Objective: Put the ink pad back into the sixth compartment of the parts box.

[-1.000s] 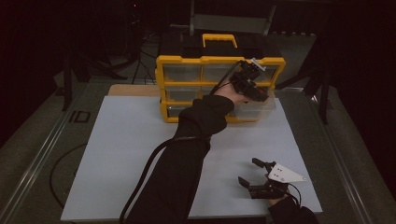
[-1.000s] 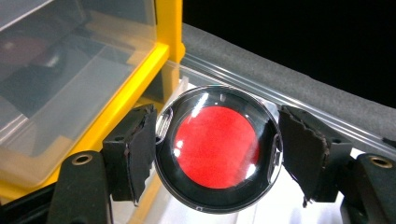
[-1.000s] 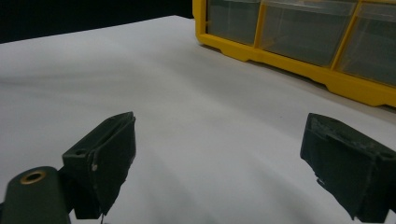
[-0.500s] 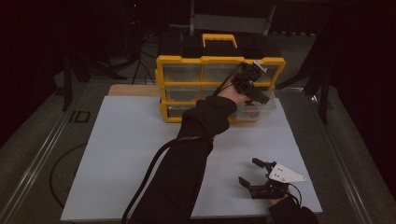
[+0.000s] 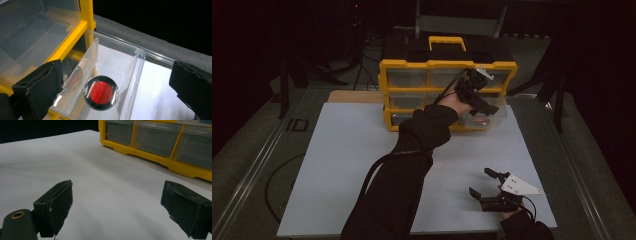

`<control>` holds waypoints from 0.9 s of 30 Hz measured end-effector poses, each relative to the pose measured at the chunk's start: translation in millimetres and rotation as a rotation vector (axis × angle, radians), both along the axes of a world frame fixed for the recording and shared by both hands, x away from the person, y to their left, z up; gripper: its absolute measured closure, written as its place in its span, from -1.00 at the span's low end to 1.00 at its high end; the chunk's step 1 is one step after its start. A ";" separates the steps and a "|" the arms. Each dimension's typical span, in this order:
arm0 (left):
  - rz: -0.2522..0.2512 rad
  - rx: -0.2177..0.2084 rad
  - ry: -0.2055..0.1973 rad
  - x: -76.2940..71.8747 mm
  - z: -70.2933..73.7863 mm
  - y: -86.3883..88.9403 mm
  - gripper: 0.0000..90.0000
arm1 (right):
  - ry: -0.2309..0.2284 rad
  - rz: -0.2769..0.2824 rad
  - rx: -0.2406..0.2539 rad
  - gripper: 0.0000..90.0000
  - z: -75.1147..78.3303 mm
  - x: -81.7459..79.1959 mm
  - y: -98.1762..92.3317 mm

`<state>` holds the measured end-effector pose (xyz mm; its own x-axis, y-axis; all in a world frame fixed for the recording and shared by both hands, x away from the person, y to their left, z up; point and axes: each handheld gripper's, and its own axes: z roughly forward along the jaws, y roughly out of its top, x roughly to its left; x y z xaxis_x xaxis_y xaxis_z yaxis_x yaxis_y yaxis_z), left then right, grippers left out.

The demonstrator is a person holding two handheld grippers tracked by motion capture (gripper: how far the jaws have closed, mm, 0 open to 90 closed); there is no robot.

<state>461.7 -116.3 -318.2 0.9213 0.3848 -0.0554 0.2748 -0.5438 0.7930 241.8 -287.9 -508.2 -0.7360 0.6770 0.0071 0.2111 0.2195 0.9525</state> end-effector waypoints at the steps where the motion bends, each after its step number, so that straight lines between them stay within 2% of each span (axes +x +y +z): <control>1: 0.000 -0.010 -0.006 -1.3 0.3 1.7 -1.00 | -0.004 0.002 -0.007 -0.77 -0.3 0.4 0.1; 5: -0.008 -0.019 -0.037 -6.7 2.0 10.0 -1.00 | -0.006 -0.001 -0.007 -0.77 -0.4 0.8 0.2; 18: 0.014 -0.041 -0.029 -16.2 -2.6 38.0 -0.99 | 0.004 -0.015 -0.007 -0.77 -1.8 2.0 -3.2; 20: 0.018 -0.064 -0.023 -18.1 -3.8 40.8 -1.00 | 0.002 -0.013 -0.007 -0.77 -1.7 1.8 -2.9; 22: 0.027 -0.066 -0.029 -20.0 -5.2 42.6 -1.00 | 0.001 -0.010 -0.009 -0.77 -1.4 1.6 -2.6; 25: 0.039 -0.041 -0.043 -21.2 -7.0 43.9 -0.99 | -0.001 -0.004 -0.009 -0.77 -1.7 1.5 -2.1; 27: 0.039 -0.053 -0.033 -21.6 -8.9 44.8 -0.99 | 0.001 -0.003 -0.015 -0.77 -1.8 1.6 -1.7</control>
<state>440.1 -71.6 -327.1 0.9074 0.4176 -0.0468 0.2683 -0.4901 0.8293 243.4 -289.6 -510.0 -0.7337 0.6795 -0.0021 0.2130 0.2330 0.9489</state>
